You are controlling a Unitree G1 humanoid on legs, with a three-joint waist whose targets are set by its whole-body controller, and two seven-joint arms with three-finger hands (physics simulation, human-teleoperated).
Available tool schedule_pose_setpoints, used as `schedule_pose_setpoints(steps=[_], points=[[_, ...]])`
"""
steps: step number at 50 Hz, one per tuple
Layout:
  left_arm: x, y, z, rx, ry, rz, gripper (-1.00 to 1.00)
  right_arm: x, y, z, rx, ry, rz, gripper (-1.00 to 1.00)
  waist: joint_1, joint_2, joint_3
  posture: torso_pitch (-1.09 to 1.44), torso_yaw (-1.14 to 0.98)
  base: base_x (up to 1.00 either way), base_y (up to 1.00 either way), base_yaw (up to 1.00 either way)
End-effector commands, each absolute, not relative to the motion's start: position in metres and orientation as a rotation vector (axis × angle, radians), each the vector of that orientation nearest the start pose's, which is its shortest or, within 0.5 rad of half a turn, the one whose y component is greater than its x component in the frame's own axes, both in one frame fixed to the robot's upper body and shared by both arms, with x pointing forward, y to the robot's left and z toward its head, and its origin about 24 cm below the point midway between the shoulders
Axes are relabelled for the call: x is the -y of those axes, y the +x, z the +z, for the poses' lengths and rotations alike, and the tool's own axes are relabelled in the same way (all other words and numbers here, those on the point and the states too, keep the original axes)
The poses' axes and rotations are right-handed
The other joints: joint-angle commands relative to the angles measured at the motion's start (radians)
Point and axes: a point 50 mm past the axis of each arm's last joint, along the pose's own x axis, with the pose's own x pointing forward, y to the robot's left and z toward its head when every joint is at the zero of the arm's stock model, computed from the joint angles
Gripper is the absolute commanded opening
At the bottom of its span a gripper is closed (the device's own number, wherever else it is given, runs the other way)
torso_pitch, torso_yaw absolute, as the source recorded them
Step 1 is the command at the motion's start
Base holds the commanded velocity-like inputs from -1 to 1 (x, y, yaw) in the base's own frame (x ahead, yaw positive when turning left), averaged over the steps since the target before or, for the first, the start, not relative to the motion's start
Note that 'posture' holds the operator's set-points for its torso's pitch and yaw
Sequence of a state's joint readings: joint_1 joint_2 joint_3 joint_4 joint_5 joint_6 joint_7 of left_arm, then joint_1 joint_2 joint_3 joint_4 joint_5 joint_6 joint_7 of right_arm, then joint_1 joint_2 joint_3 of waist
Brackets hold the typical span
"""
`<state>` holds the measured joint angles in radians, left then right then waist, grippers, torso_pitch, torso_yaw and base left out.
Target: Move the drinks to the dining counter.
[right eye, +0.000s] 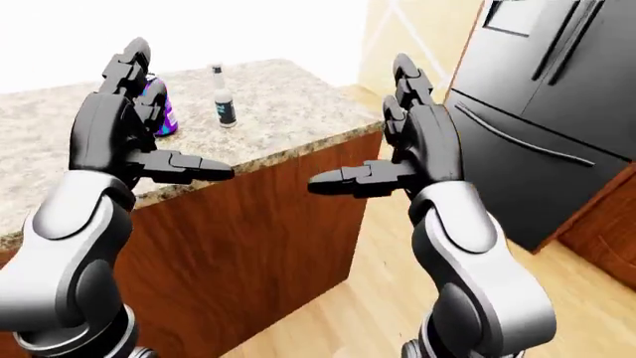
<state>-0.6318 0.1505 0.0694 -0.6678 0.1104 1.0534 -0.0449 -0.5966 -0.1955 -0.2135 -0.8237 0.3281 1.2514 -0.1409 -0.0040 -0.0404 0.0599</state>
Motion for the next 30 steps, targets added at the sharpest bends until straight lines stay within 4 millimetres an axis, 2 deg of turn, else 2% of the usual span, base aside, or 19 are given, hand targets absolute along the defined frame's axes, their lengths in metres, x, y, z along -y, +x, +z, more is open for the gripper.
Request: schedule_pose_setpoints(steps=[1,2,3,4,5,6,7,11,13,14,15,17,18,20,23,26,28,29,30], points=[[-0.1445,0.2679,0.2661,0.329,0.184,0.010,1.00,0.1578,0.2469,0.2602,0.249,-0.012,0.041,1.00,-0.004,-0.009,-0.023,0.00,0.00,-0.16,0.00,-1.00],[-0.1444,0.2678,0.2662,0.328,0.184,0.010,1.00,0.1580,0.2469,0.2603,0.251,-0.009,0.041,1.00,-0.007,-0.051,-0.044,0.00,0.00,-0.14,0.00,-1.00],[-0.1440,0.2676,0.2662,0.329,0.186,0.009,1.00,0.1579,0.2470,0.2604,0.254,-0.011,0.041,1.00,0.008,-0.062,-0.046,0.00,0.00,-0.12,0.00,-1.00],[-0.1437,0.2674,0.2660,0.329,0.185,0.008,1.00,0.1575,0.2475,0.2601,0.253,-0.014,0.041,1.00,-0.013,-0.034,-0.033,0.00,0.00,-0.11,0.00,-1.00],[-0.1436,0.2670,0.2659,0.330,0.185,0.006,1.00,0.1574,0.2472,0.2612,0.257,-0.013,0.041,1.00,-0.007,-0.029,-0.057,0.00,0.00,-0.12,0.00,-1.00],[-0.1436,0.2672,0.2658,0.330,0.185,0.006,1.00,0.1576,0.2465,0.2622,0.259,-0.011,0.041,1.00,-0.010,-0.010,-0.066,0.00,0.00,-0.12,0.00,-1.00],[-0.1436,0.2671,0.2658,0.330,0.185,0.006,1.00,0.1579,0.2467,0.2620,0.260,-0.011,0.040,1.00,-0.014,0.006,-0.058,0.00,0.00,-0.12,0.00,-1.00],[-0.1427,0.2677,0.2655,0.331,0.189,0.000,1.00,0.1590,0.2467,0.2618,0.263,-0.008,0.037,1.00,-0.006,0.047,-0.020,0.00,0.00,-0.11,0.00,-1.00],[-0.1416,0.2674,0.2646,0.330,0.191,-0.005,1.00,0.1588,0.2467,0.2619,0.266,-0.007,0.037,1.00,-0.005,0.078,-0.007,0.00,0.00,-0.07,0.00,-1.00],[-0.1414,0.2672,0.2644,0.330,0.191,-0.006,1.00,0.1586,0.2464,0.2614,0.268,-0.007,0.041,1.00,-0.005,0.102,-0.004,0.00,0.00,-0.05,0.00,-1.00],[-0.1413,0.2669,0.2643,0.330,0.188,-0.008,1.00,0.1585,0.2458,0.2614,0.272,-0.009,0.042,1.00,0.000,0.150,-0.018,0.00,0.00,-0.02,0.00,-1.00],[-0.1409,0.2661,0.2645,0.330,0.189,-0.010,1.00,0.1588,0.2453,0.2623,0.276,-0.010,0.041,1.00,0.000,0.120,0.004,0.00,0.00,0.00,0.00,-1.00],[-0.1408,0.2660,0.2640,0.330,0.189,-0.011,1.00,0.1587,0.2451,0.2625,0.277,-0.010,0.041,1.00,-0.012,0.120,-0.006,0.00,0.00,0.00,0.00,-1.00],[-0.1405,0.2664,0.2627,0.328,0.189,-0.014,1.00,0.1586,0.2454,0.2615,0.277,-0.010,0.041,1.00,-0.013,0.104,-0.021,0.00,0.00,0.00,0.00,-1.00],[-0.1396,0.2667,0.2631,0.330,0.189,-0.017,1.00,0.1587,0.2462,0.2603,0.276,-0.009,0.040,1.00,-0.007,0.074,-0.018,0.00,0.00,0.00,0.00,-1.00],[-0.1388,0.2662,0.2635,0.331,0.190,-0.020,1.00,0.1590,0.2455,0.2608,0.278,-0.010,0.040,1.00,0.002,0.032,-0.024,0.00,0.00,0.00,0.00,-1.00],[-0.1378,0.2664,0.2633,0.330,0.191,-0.022,1.00,0.1592,0.2456,0.2602,0.278,-0.014,0.043,1.00,0.000,-0.012,-0.034,0.00,0.00,0.00,0.00,-1.00],[-0.1377,0.2667,0.2631,0.330,0.191,-0.023,1.00,0.1592,0.2454,0.2603,0.279,-0.014,0.043,1.00,-0.009,-0.061,-0.052,0.00,0.00,0.00,0.00,-1.00],[-0.1374,0.2666,0.2635,0.330,0.191,-0.023,1.00,0.1592,0.2451,0.2606,0.280,-0.015,0.042,1.00,-0.014,-0.045,-0.045,0.00,0.00,0.00,0.00,-1.00]])
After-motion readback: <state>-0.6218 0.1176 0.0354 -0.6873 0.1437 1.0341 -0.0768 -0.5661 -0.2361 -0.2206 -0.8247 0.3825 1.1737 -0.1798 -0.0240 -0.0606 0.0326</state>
